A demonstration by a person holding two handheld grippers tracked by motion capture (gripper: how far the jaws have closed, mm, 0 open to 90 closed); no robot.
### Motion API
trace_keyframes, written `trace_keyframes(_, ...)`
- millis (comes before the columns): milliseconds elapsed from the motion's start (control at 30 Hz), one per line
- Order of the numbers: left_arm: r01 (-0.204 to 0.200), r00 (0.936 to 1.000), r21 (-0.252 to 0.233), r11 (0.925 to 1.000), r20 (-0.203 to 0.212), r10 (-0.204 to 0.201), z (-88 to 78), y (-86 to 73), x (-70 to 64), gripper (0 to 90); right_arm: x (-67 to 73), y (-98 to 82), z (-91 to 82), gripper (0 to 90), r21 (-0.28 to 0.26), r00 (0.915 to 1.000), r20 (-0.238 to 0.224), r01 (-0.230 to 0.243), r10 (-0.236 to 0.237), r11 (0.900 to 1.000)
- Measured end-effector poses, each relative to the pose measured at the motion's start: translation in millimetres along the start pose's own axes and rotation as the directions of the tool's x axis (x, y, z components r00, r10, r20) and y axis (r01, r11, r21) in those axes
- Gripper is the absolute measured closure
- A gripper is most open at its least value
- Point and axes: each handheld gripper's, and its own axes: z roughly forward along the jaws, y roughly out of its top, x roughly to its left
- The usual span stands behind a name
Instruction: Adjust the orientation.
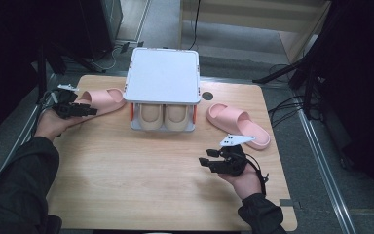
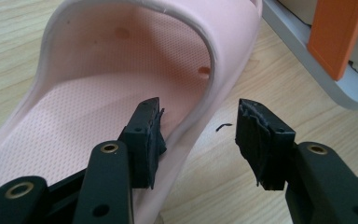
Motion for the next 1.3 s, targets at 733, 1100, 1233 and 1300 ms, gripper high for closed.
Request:
trace_keyframes(733, -0.105, 0.9932, 0.043, 0.9936, -0.047, 0.107, 10.8, 9.0, -16.6, 78.7, -2.3, -2.1, -2.7, 50.5, -0.002, 0.9999, 0.014, -0.009, 0.009, 1.000)
trace_keyframes(1100, -0.075, 0.9938, 0.020, 0.9970, -0.082, 0.076, 1.0, 17.7, -25.5, 84.7, -1.6, -0.8, -2.4, 51.6, -0.006, 0.9999, 0.001, -0.013, 0.013, 1.000)
trace_keyframes(1233, -0.077, 0.9936, 0.007, 0.9970, -0.083, 0.077, -11.9, 19.3, -31.1, 84.9, -2.7, -0.3, -2.4, 51.6, -0.009, 0.9999, 0.001, -0.016, 0.016, 1.000)
trace_keyframes(1300, -0.075, 0.9941, -0.001, 0.9972, -0.079, 0.075, -19.0, 19.5, -37.0, 84.9, -3.6, 0.0, -2.1, 51.5, -0.010, 0.9999, 0.003, -0.016, 0.016, 1.000)
